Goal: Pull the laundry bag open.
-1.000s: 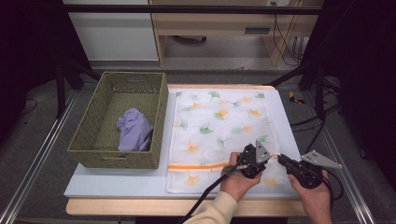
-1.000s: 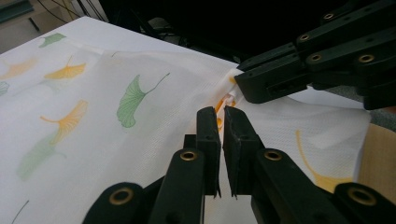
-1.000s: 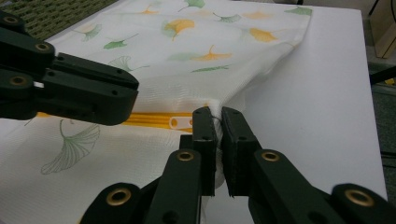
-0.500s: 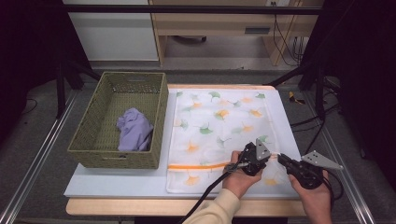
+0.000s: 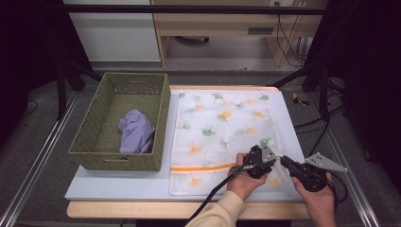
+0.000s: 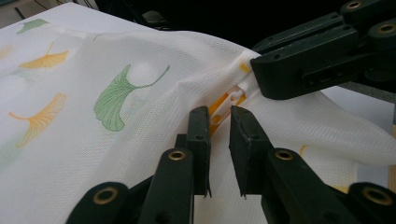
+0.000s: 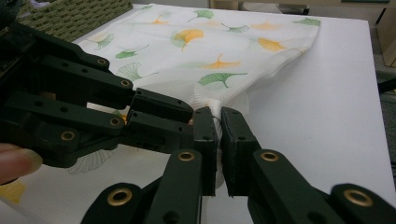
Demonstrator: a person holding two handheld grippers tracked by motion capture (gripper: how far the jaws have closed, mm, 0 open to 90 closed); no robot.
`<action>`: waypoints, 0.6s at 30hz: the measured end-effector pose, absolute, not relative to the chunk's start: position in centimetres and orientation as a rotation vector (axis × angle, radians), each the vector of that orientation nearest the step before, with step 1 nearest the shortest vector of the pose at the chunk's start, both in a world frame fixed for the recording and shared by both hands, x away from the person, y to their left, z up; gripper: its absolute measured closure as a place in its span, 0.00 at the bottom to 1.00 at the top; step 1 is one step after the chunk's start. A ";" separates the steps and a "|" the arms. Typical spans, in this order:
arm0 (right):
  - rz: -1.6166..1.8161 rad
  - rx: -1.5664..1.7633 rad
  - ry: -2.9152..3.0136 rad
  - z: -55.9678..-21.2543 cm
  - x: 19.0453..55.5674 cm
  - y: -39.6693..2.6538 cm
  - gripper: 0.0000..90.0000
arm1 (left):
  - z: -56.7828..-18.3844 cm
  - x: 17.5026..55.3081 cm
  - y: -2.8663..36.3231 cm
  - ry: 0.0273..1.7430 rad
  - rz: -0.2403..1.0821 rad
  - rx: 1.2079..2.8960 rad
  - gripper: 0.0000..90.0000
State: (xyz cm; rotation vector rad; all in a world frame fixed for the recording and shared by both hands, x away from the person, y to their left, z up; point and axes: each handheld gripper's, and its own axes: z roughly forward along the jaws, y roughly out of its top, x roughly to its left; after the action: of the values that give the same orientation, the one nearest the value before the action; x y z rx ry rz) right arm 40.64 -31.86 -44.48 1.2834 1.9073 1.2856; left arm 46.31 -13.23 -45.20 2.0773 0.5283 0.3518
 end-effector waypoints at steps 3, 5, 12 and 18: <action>1.288 1.292 1.907 -44.5 40.7 -31.9 0.95 | -45.3 46.3 -13.3 0.524 0.367 2.080 0.91; 1.284 1.295 1.907 -44.6 40.7 -31.9 0.95 | -45.3 46.2 -13.4 0.523 0.376 2.082 0.94; 1.285 1.298 1.899 -44.6 40.6 -32.0 0.95 | -45.3 45.7 -13.5 0.508 0.367 2.095 0.99; 1.283 1.299 1.902 -44.6 40.6 -32.0 0.95 | -45.4 45.6 -13.5 0.501 0.413 2.078 0.91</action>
State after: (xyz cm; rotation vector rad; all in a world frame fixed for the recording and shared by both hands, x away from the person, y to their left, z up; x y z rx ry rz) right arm 40.61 -31.98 -44.57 1.2987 1.9020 1.2827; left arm 45.63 -13.53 -45.38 2.0779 0.5014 0.4133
